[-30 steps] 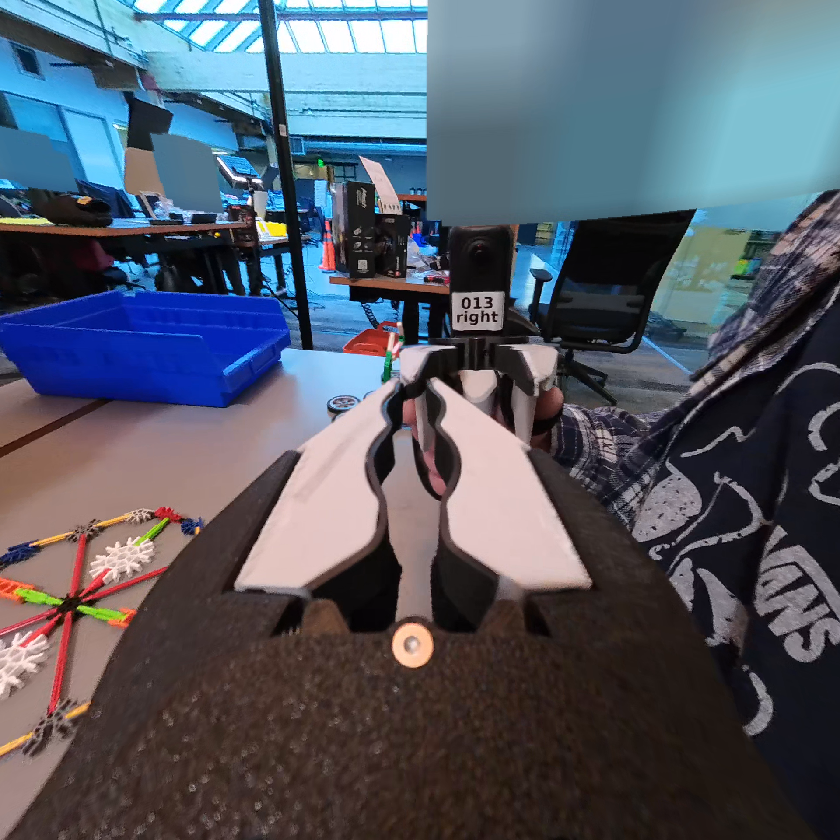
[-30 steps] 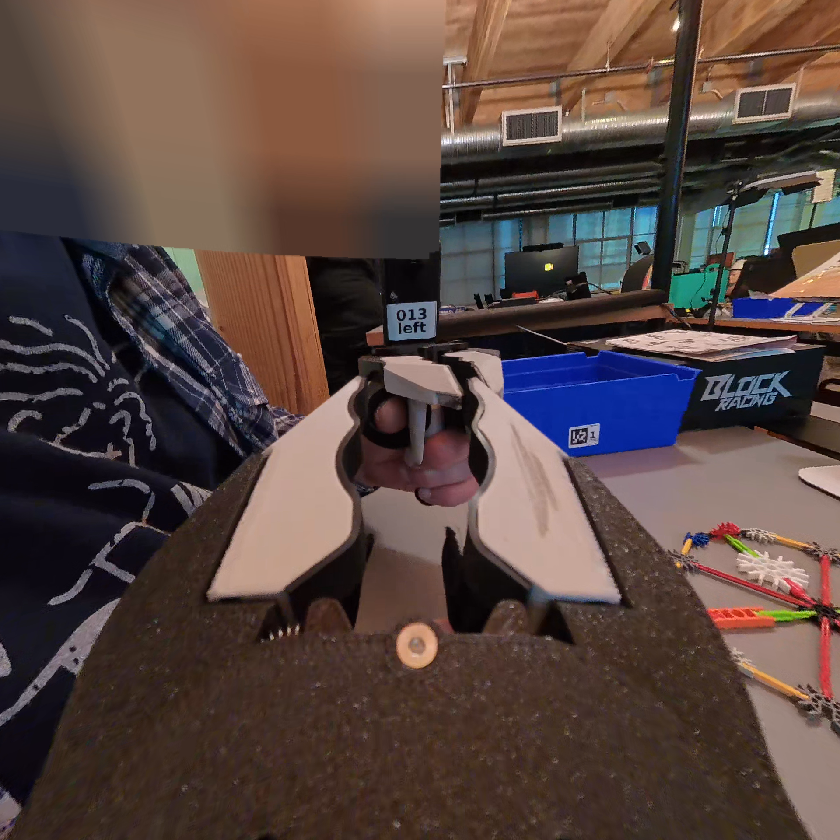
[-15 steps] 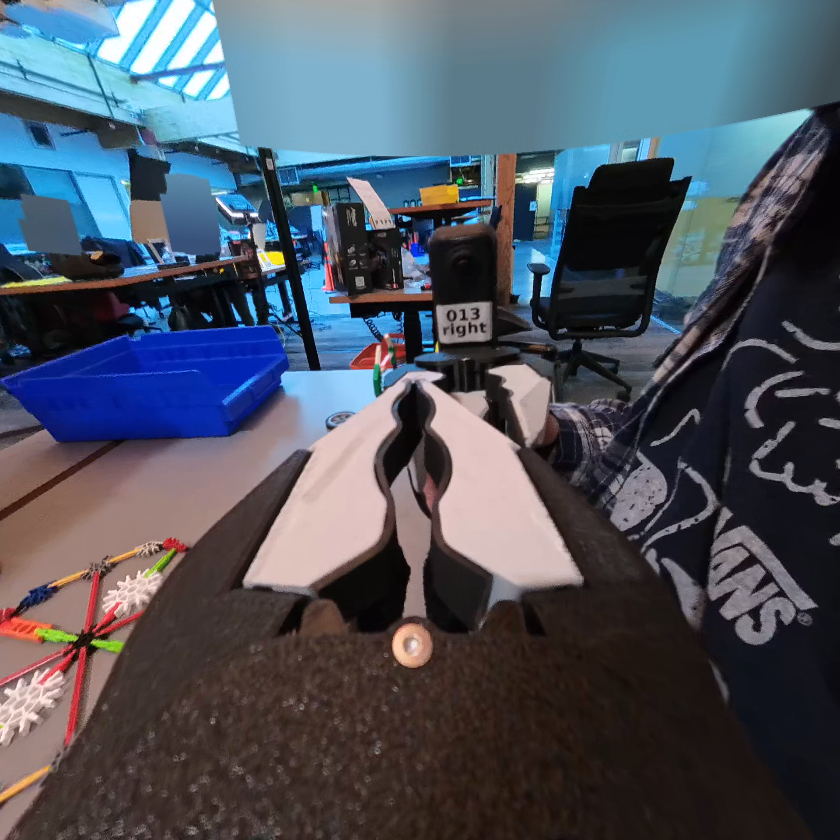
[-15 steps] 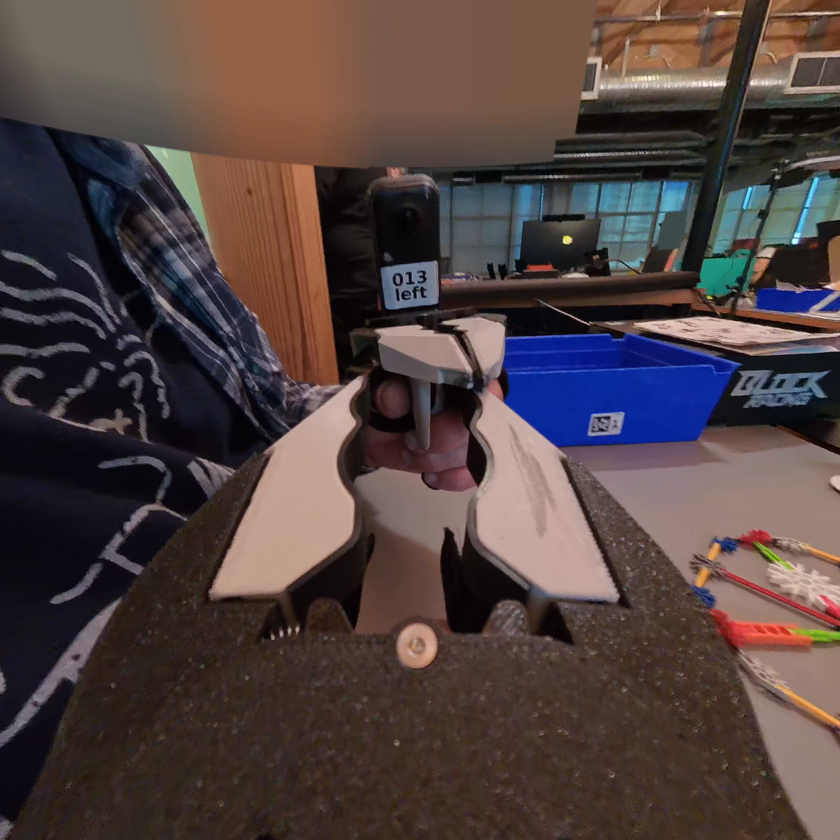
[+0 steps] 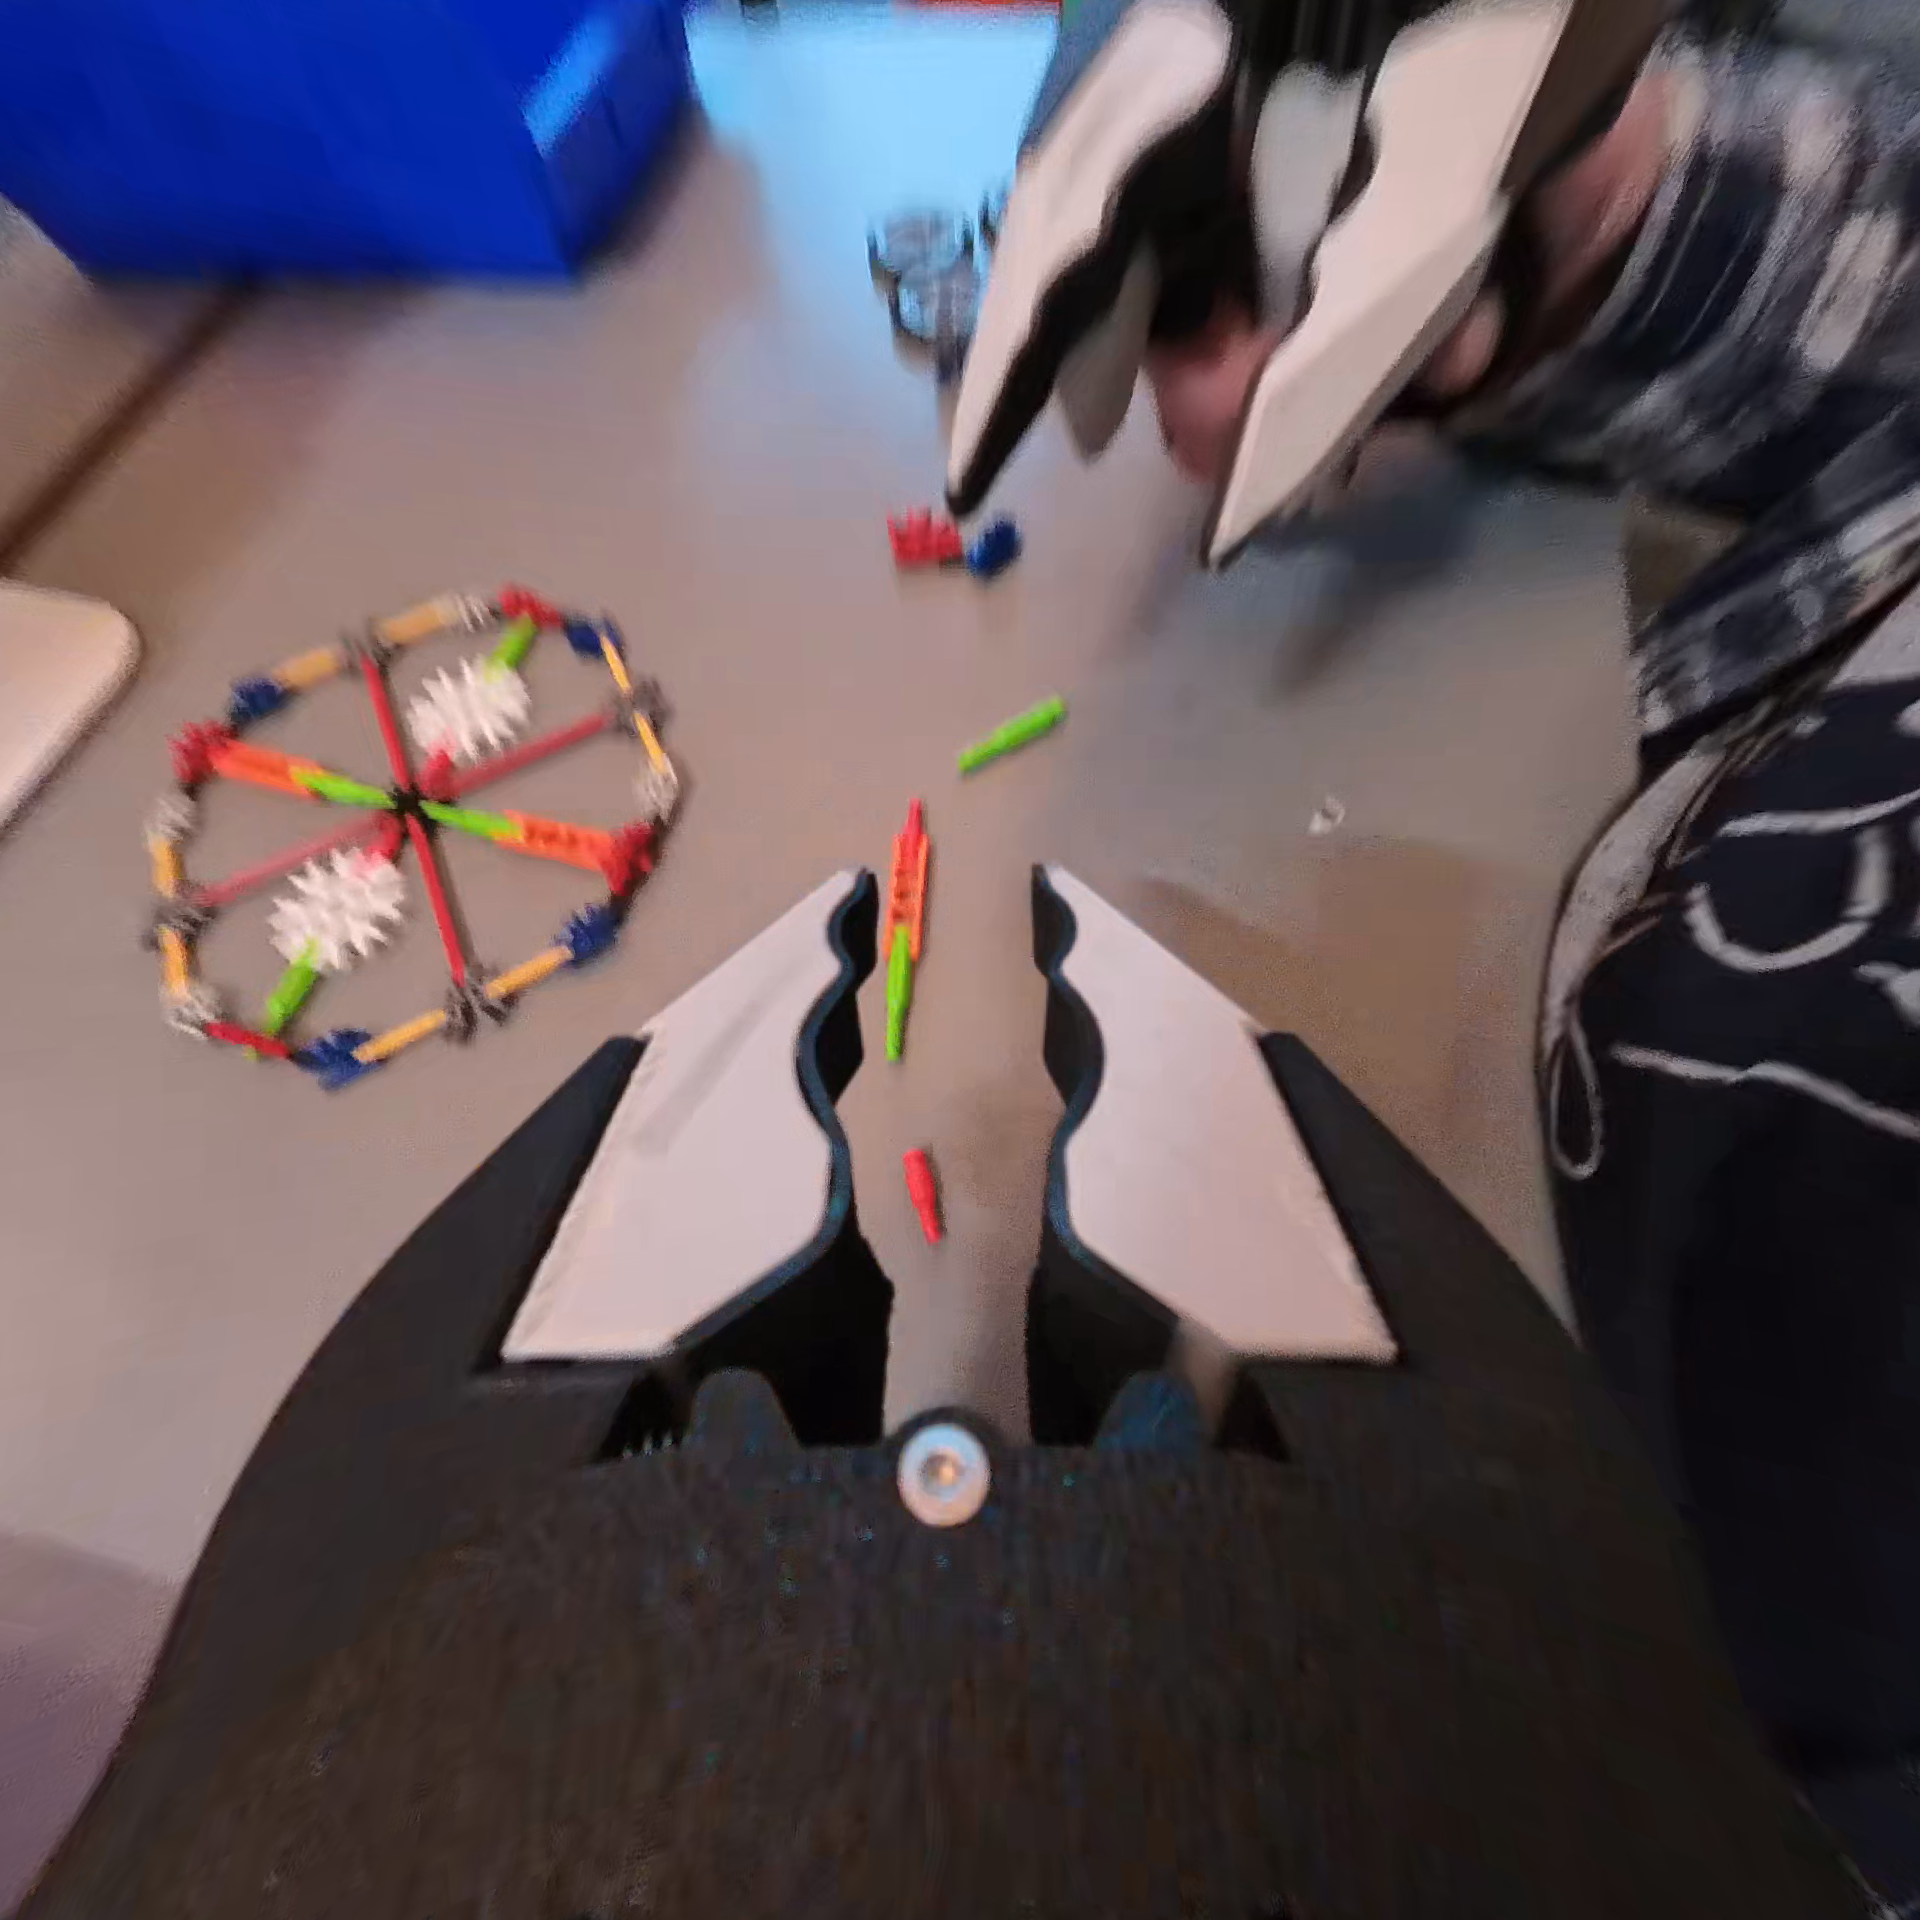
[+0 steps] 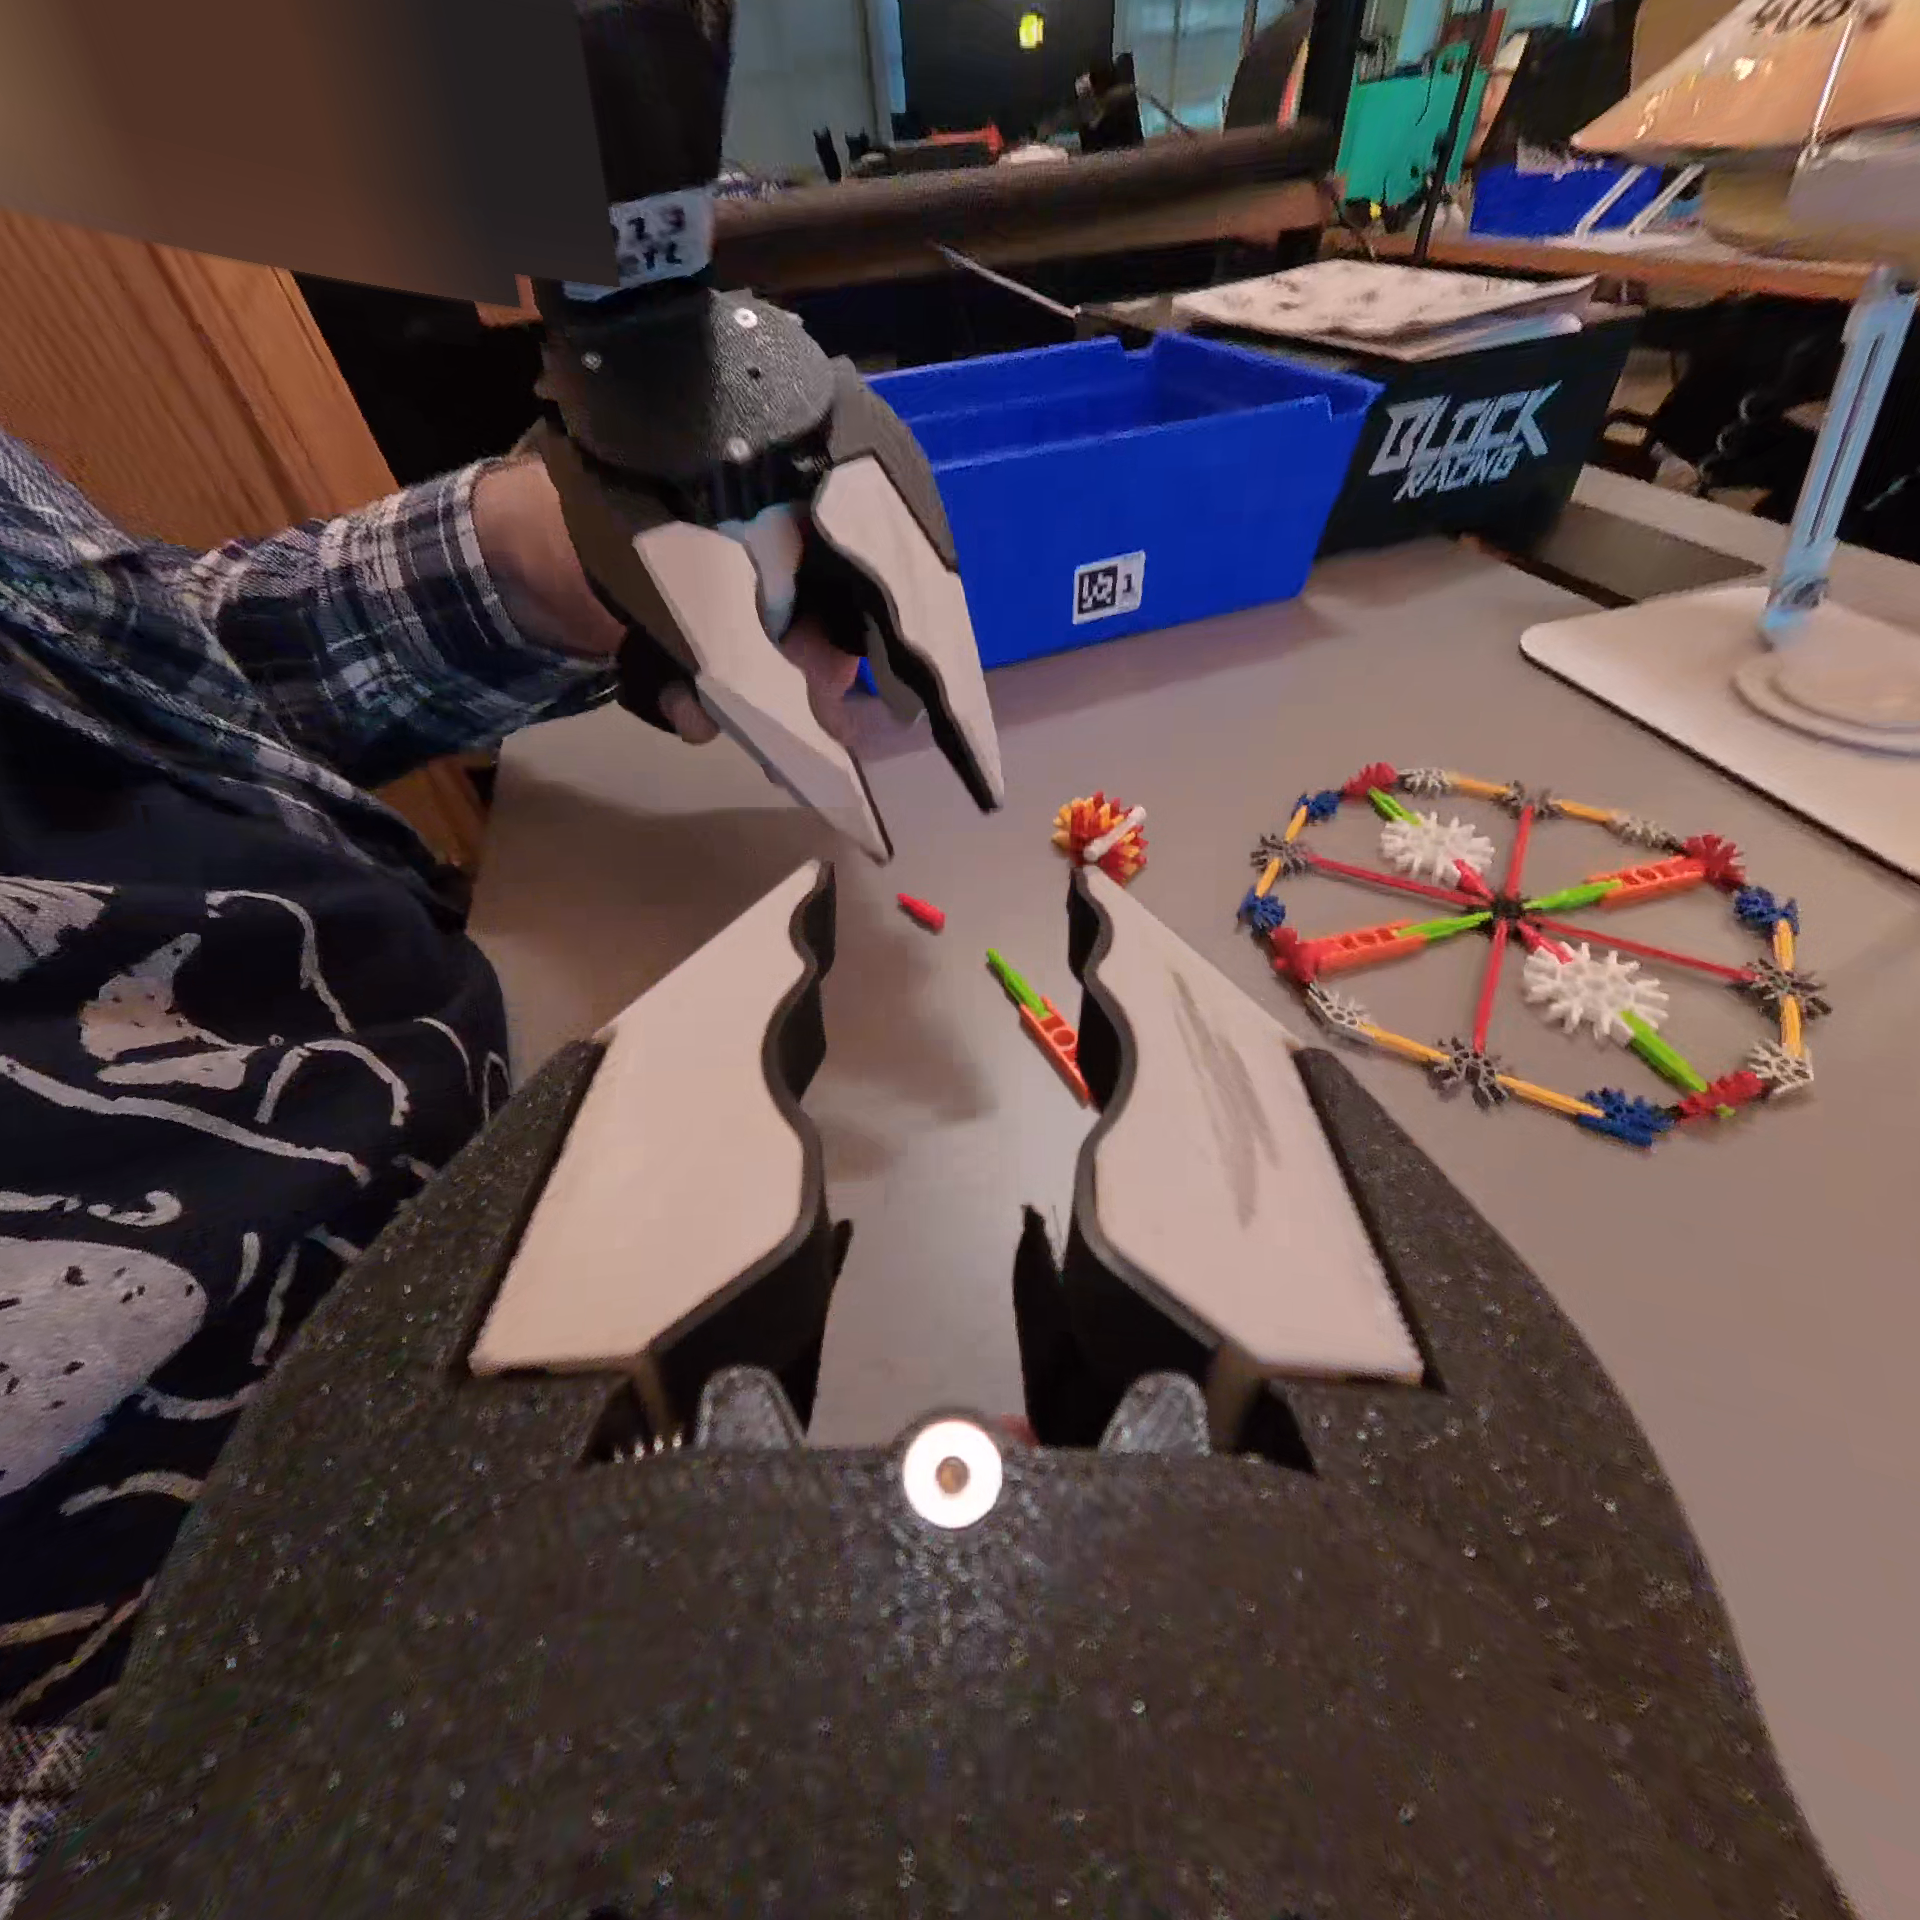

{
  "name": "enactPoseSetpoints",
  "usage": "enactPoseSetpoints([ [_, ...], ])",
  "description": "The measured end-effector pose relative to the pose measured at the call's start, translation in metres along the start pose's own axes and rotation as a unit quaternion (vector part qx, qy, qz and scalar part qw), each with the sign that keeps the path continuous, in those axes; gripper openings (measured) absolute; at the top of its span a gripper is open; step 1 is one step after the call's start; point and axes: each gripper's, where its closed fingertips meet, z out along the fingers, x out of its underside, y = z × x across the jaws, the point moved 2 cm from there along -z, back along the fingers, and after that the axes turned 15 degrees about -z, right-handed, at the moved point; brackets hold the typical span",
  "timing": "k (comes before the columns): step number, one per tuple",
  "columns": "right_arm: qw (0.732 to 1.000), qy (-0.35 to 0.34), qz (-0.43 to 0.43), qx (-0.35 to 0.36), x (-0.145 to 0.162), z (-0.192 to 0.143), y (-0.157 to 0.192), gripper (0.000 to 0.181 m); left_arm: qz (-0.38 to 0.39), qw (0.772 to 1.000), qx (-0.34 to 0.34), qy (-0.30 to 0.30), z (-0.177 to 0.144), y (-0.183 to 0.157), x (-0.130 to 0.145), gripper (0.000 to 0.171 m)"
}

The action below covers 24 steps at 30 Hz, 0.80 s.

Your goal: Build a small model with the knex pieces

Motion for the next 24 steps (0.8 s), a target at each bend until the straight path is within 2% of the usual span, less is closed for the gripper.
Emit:
enactPoseSetpoints([
  [4,1.000,0.026,0.014,0.001,0.012,0.006,-0.003,0.045,0.009,0.995,0.008,0.098,0.025,-0.001,0.031,0.027],
  [6,0.999,0.028,0.018,-0.003,0.015,0.007,-0.003,0.045,0.030,0.990,-0.016,0.137,0.033,0.008,0.040,0.022],
  [9,0.999,0.030,0.018,0.000,0.018,0.007,-0.004,0.045,0.042,0.983,-0.016,0.180,0.037,0.013,0.049,0.019],
  [12,0.999,0.026,0.021,0.003,0.019,0.005,-0.006,0.045,0.028,0.981,-0.008,0.191,0.041,0.020,0.048,0.019],
  [17,0.999,0.028,0.024,0.009,0.023,0.003,-0.010,0.045,0.041,0.979,-0.044,0.194,0.046,0.040,0.039,0.024],
  [21,0.999,0.026,0.024,0.011,0.024,0.001,-0.011,0.045,0.006,0.982,-0.039,0.185,0.052,0.044,0.034,0.041],
  [24,0.999,0.021,0.027,0.018,0.023,-0.003,-0.014,0.045,-0.041,0.986,-0.011,0.159,0.051,0.037,0.028,0.044],
])
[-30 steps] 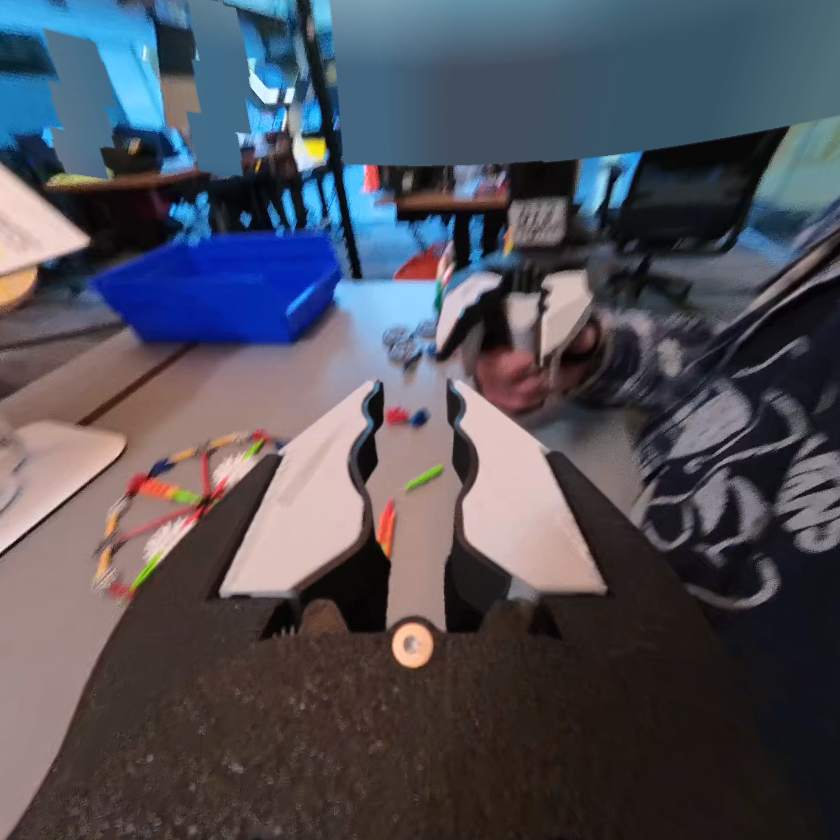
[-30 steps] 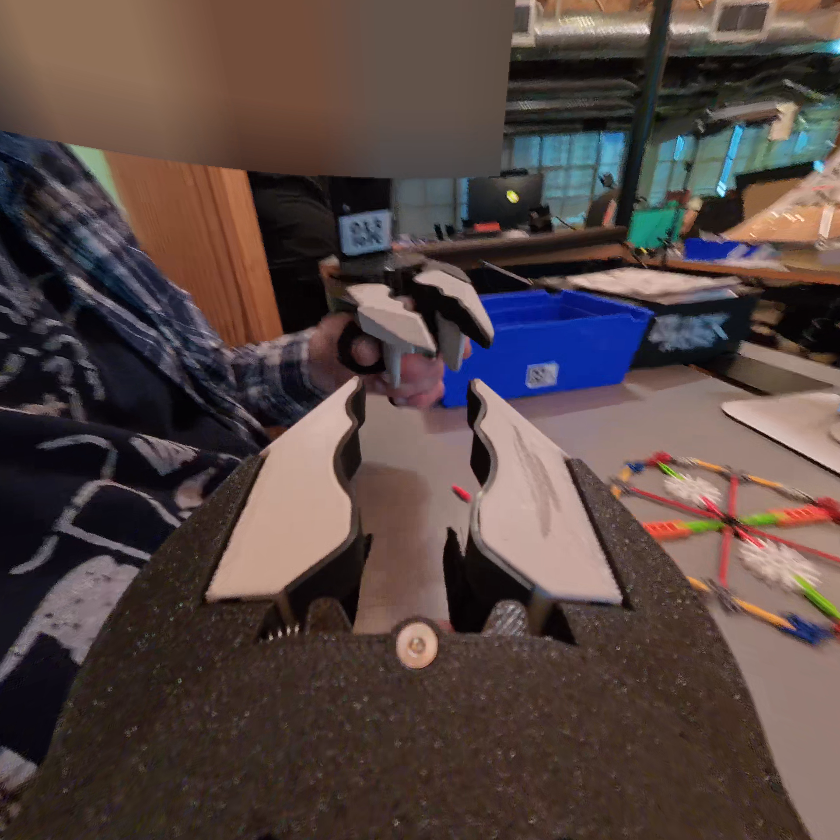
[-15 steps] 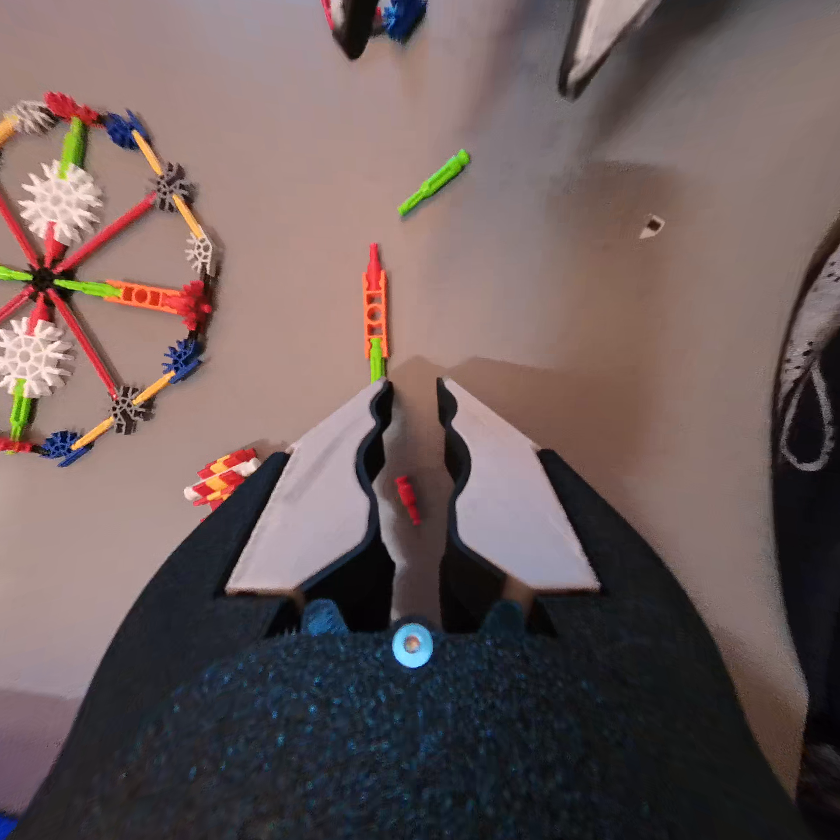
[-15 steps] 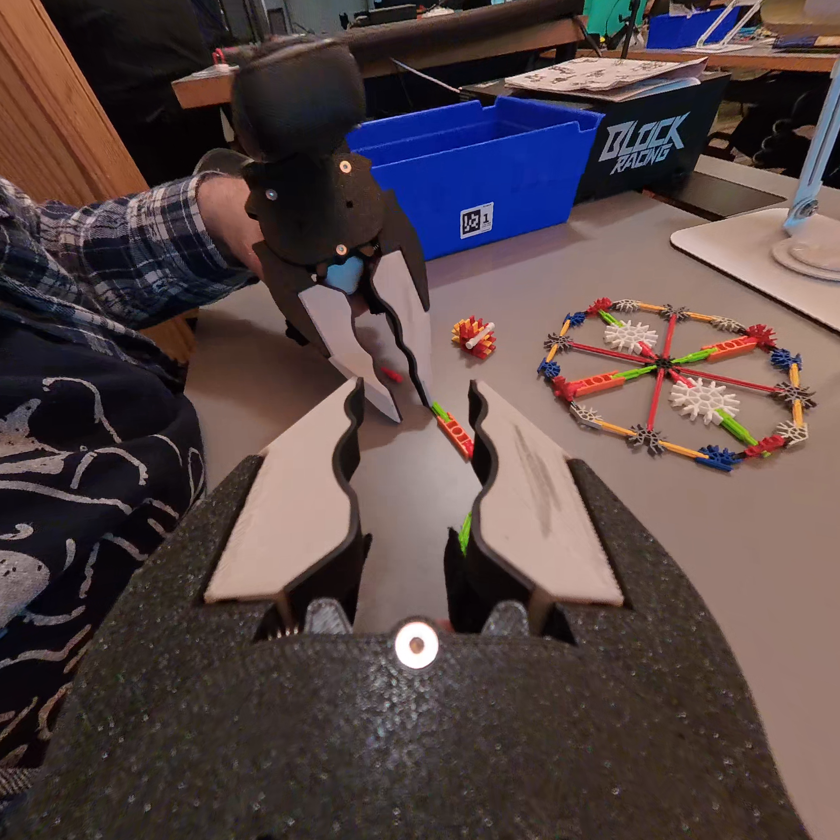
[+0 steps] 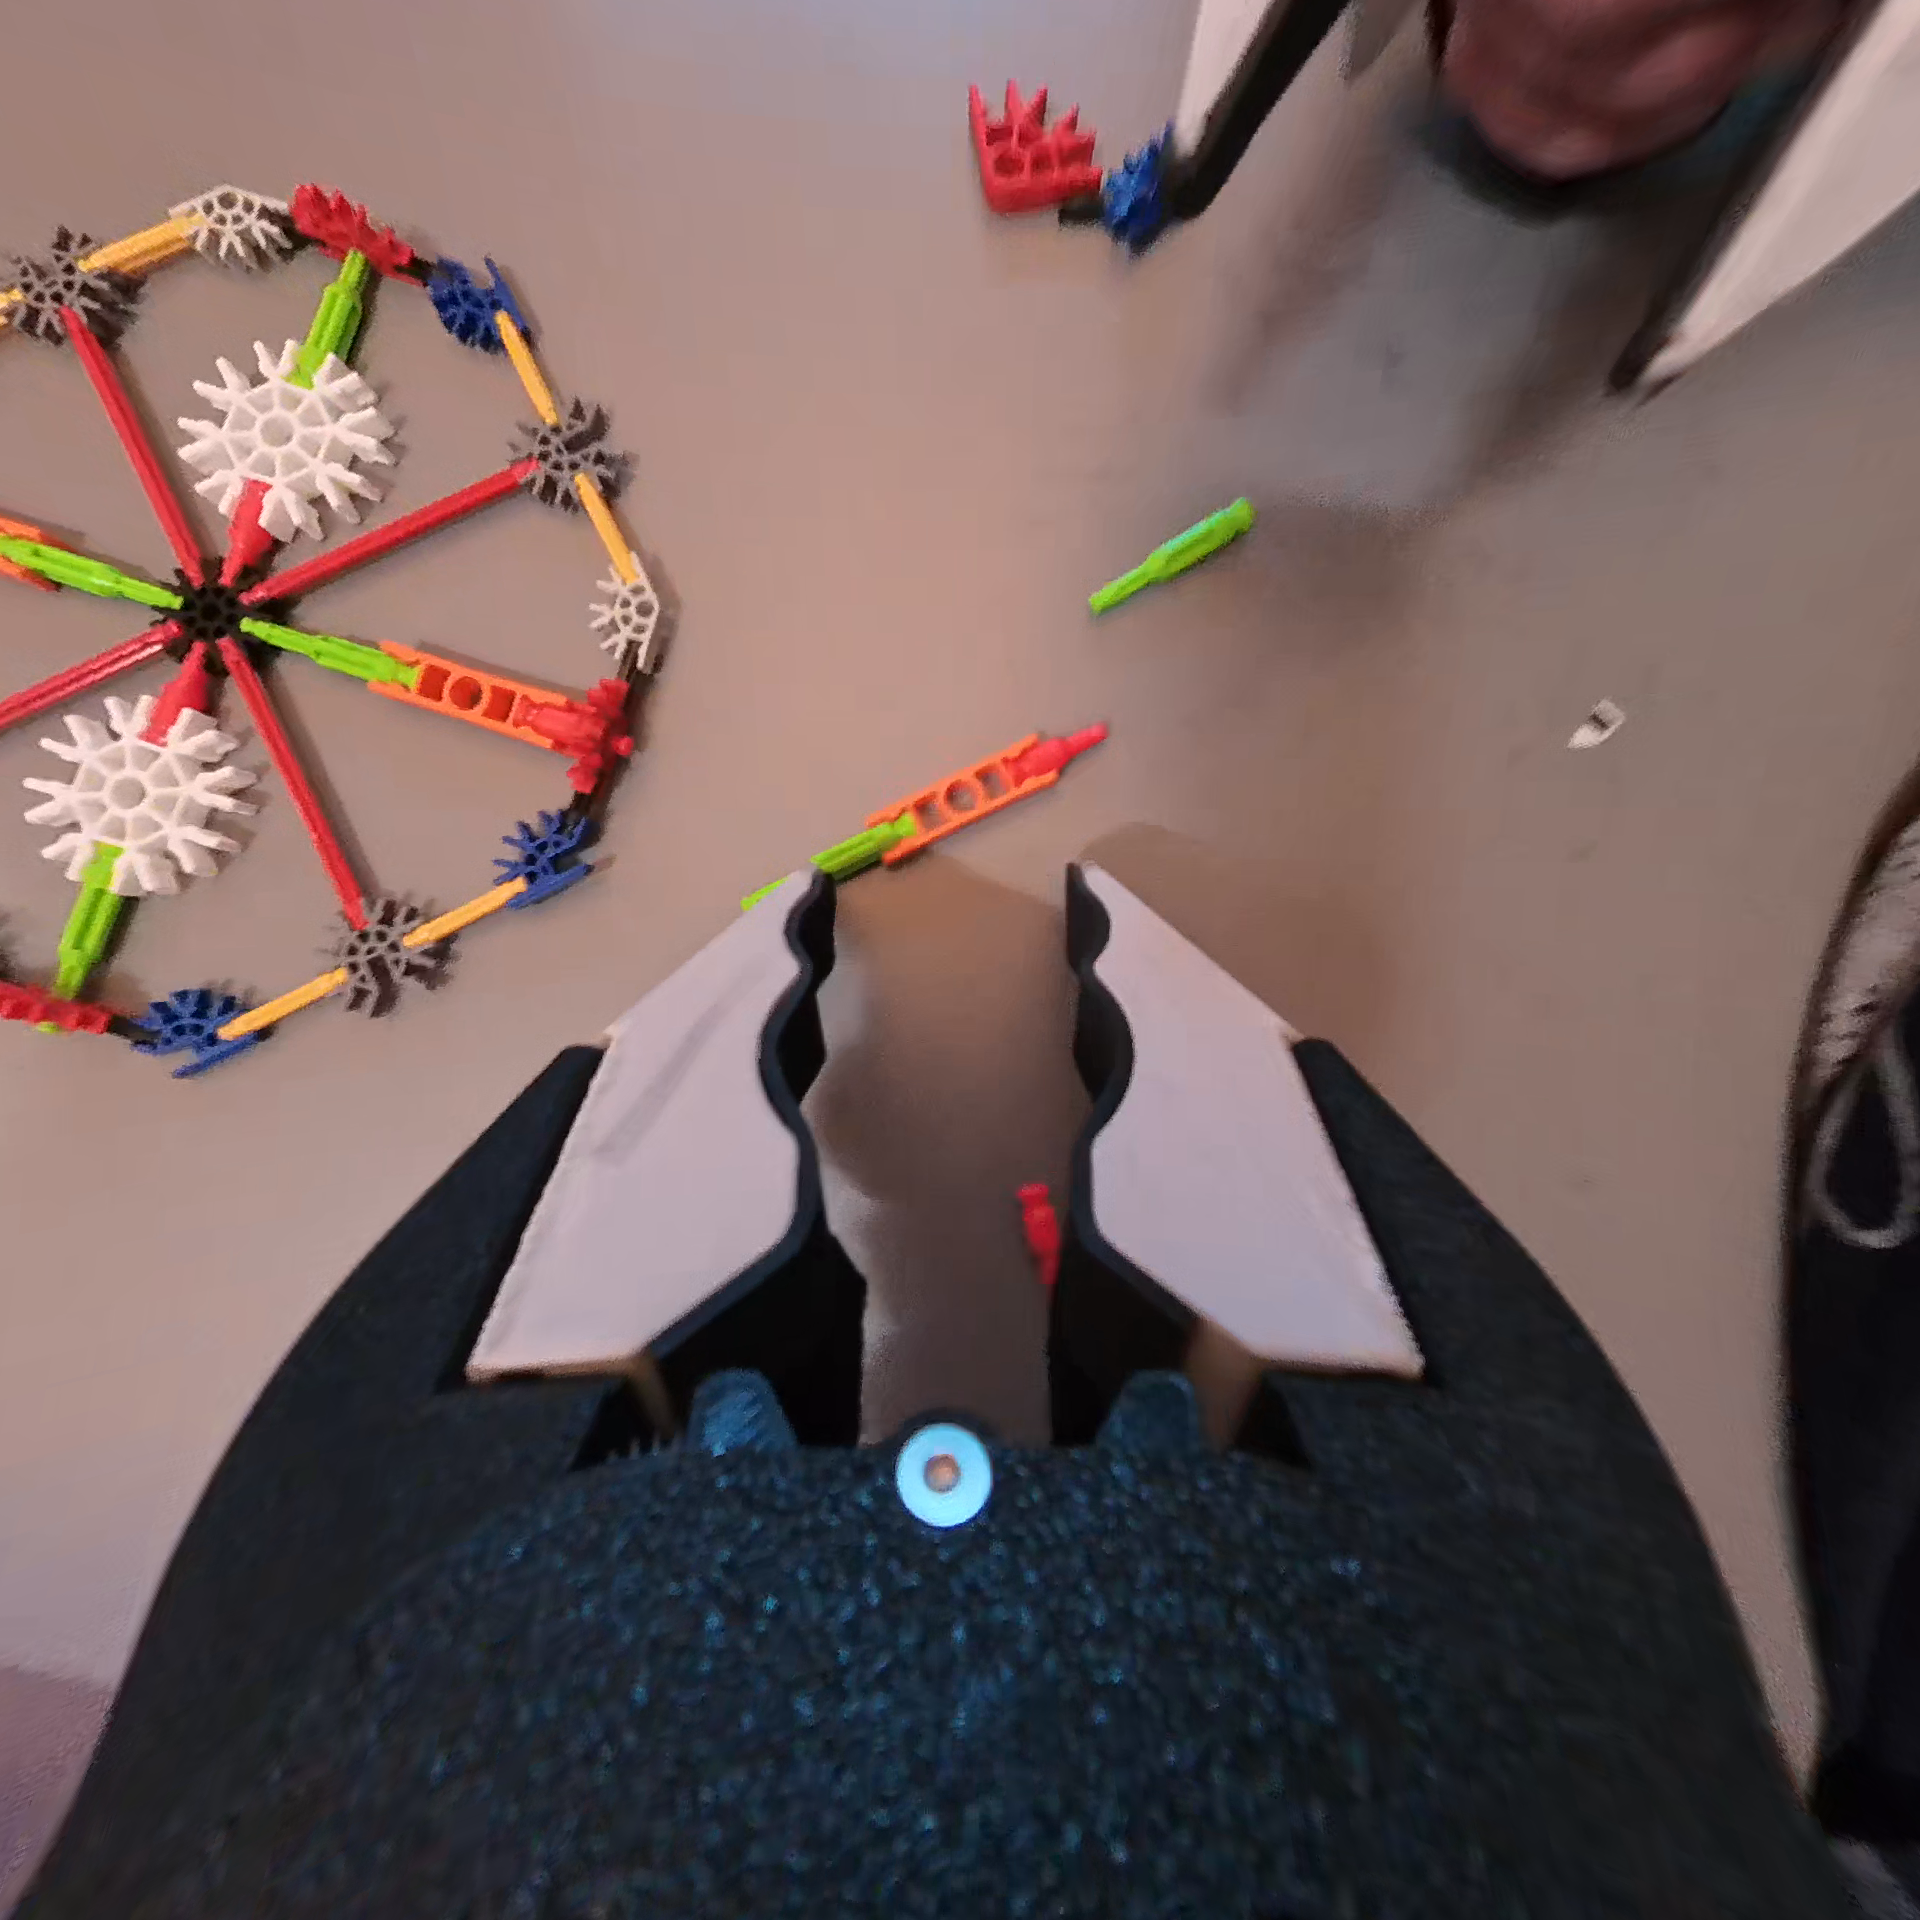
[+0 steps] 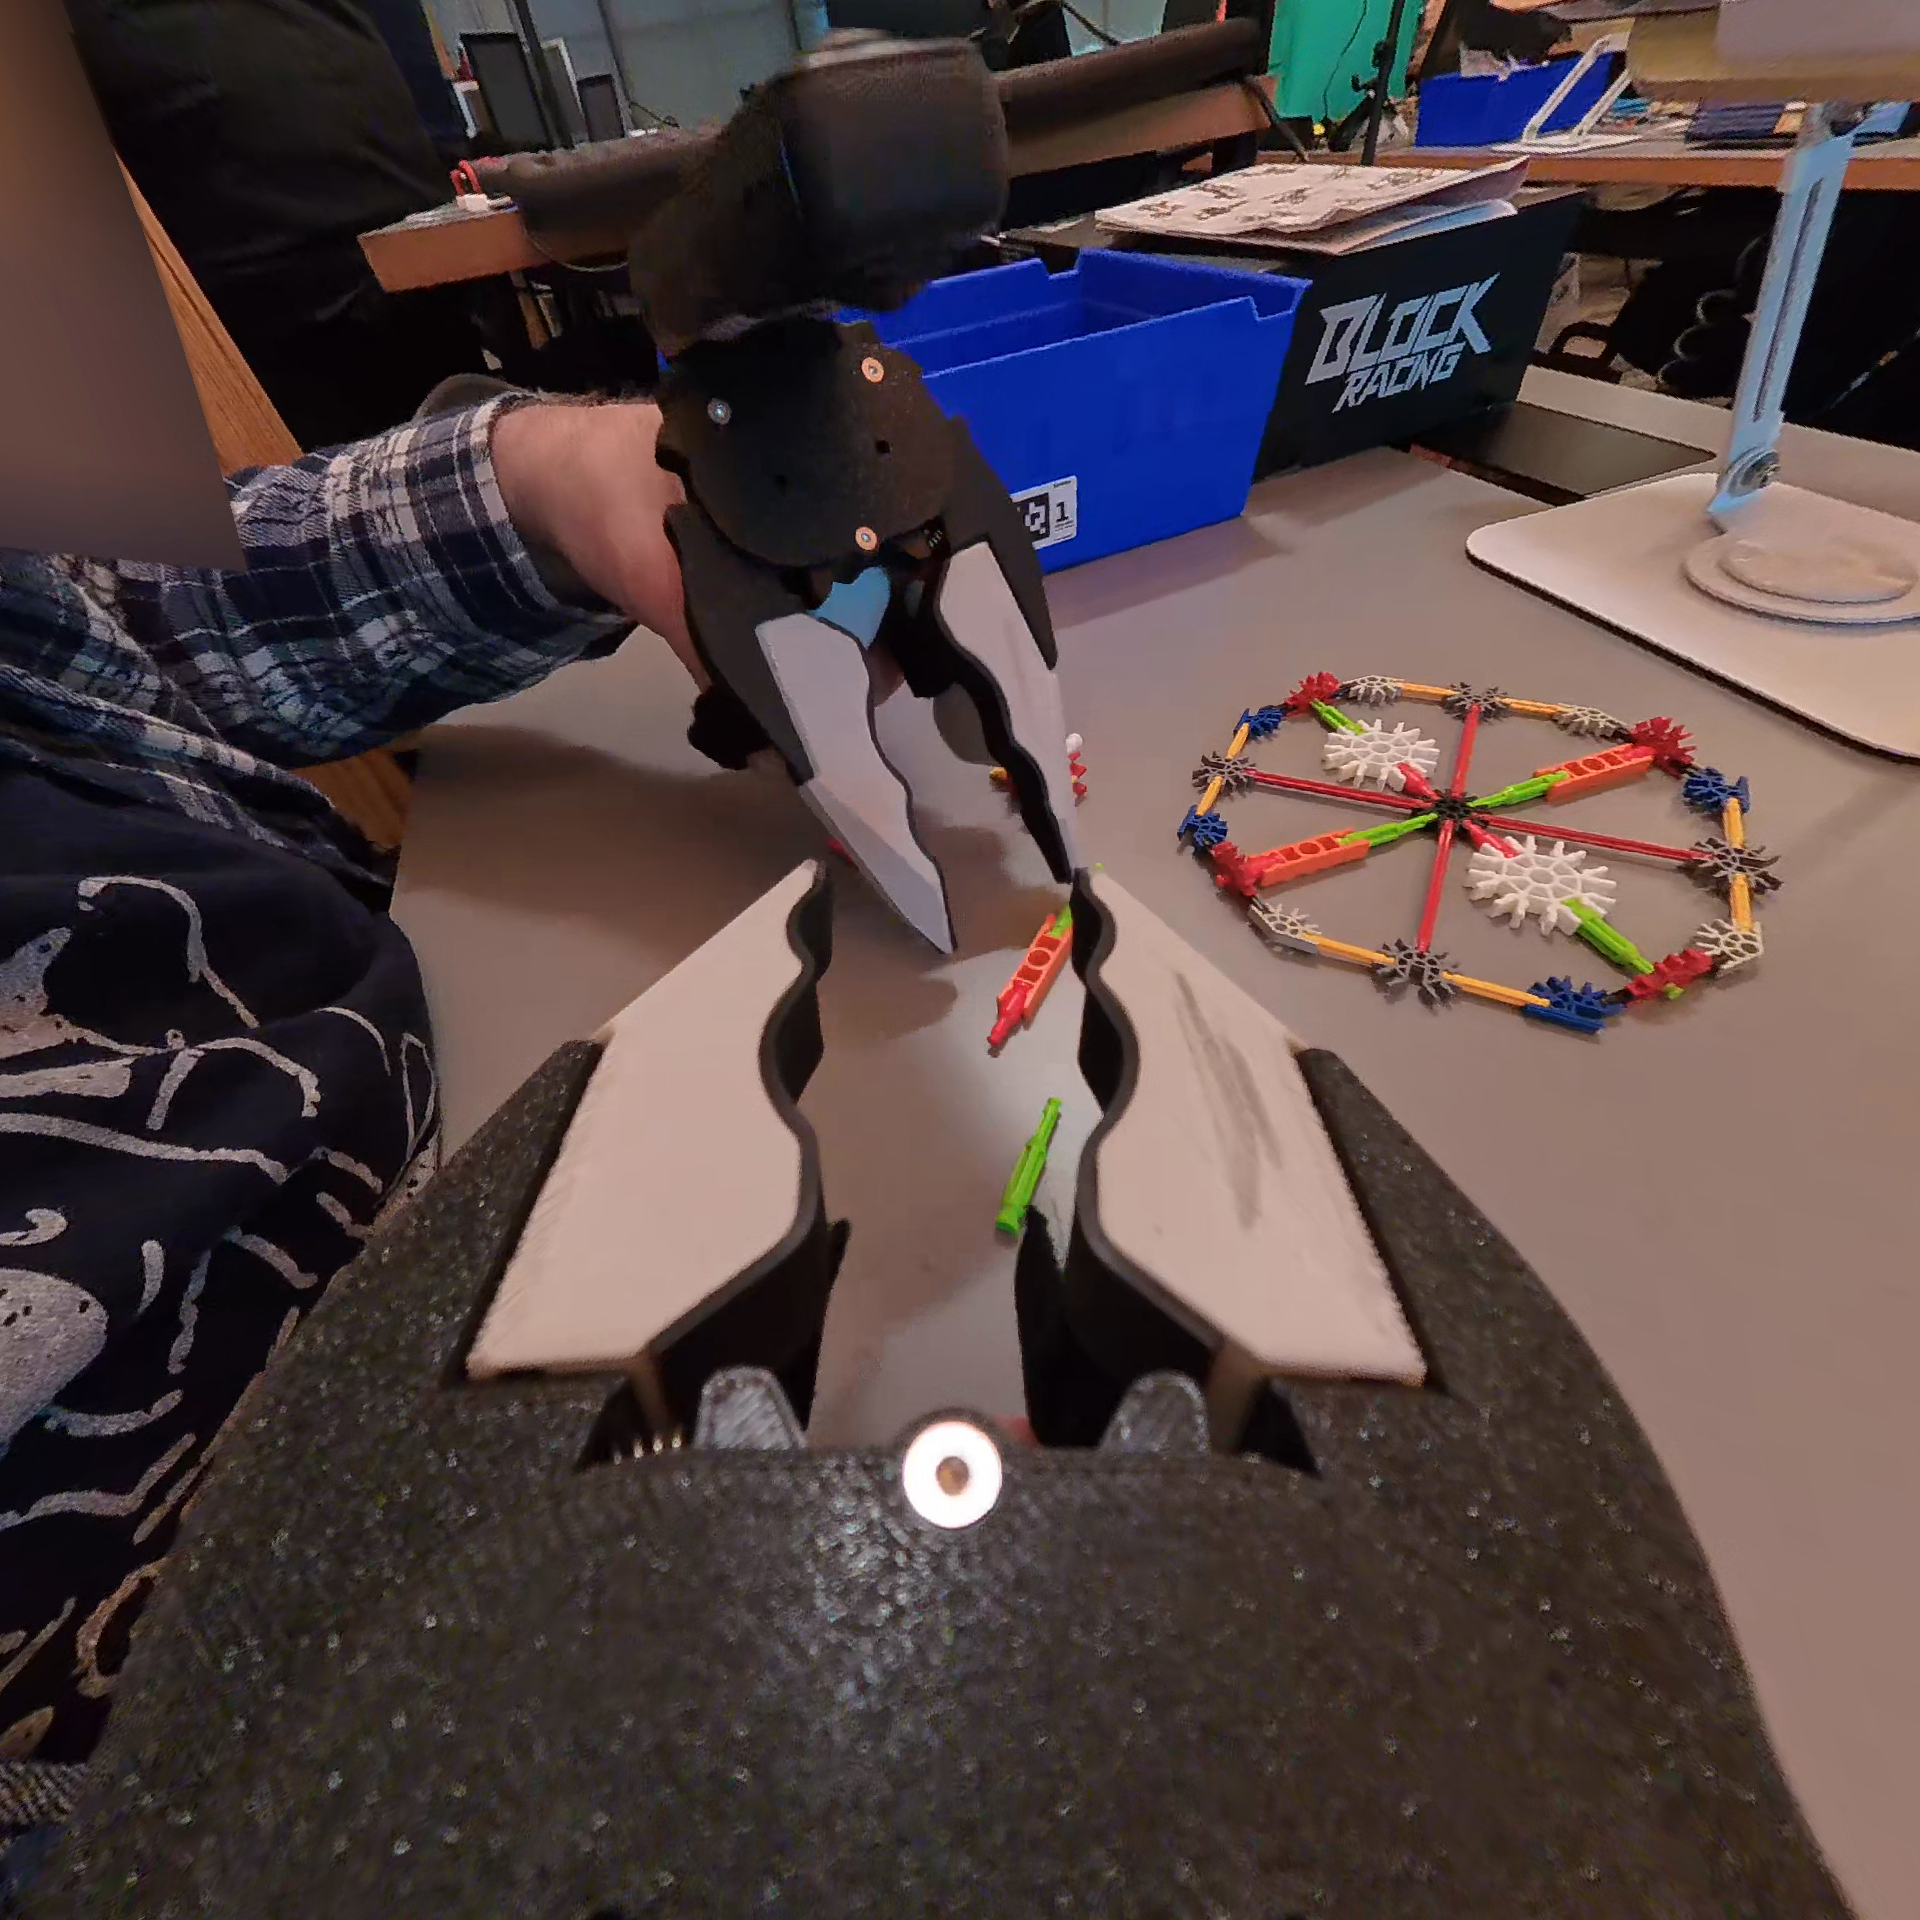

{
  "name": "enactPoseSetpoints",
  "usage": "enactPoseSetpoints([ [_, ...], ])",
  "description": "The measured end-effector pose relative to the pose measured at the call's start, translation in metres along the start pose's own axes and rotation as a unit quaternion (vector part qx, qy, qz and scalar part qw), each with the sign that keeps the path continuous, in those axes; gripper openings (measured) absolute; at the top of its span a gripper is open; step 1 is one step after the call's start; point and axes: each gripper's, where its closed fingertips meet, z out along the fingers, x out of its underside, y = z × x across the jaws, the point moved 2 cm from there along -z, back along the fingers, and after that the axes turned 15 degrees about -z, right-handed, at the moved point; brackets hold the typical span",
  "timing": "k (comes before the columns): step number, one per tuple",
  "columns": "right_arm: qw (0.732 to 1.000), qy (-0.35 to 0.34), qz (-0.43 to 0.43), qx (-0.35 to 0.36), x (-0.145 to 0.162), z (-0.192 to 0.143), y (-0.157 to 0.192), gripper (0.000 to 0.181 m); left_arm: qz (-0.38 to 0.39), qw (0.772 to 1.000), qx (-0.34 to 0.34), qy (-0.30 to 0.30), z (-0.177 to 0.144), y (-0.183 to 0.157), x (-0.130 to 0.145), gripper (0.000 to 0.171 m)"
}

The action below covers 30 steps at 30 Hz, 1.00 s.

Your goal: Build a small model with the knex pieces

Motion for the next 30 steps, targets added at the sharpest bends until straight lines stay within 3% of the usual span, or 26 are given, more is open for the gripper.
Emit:
enactPoseSetpoints([
  [5,1.000,-0.001,0.007,0.001,0.003,-0.003,-0.003,0.045,-0.064,0.998,0.008,-0.014,0.006,-0.001,-0.007,0.053],
  [10,1.000,-0.007,0.005,-0.003,0.002,-0.004,-0.001,0.045,-0.087,0.996,-0.004,-0.016,0.014,0.003,-0.012,0.047],
  [19,1.000,-0.018,0.000,-0.010,-0.001,-0.005,0.001,0.045,0.025,0.999,0.018,-0.010,0.021,-0.014,-0.017,0.047],
  [30,1.000,-0.024,0.000,-0.004,-0.002,-0.009,-0.002,0.045,-0.082,0.994,-0.062,-0.027,-0.005,-0.001,-0.009,0.050],
])
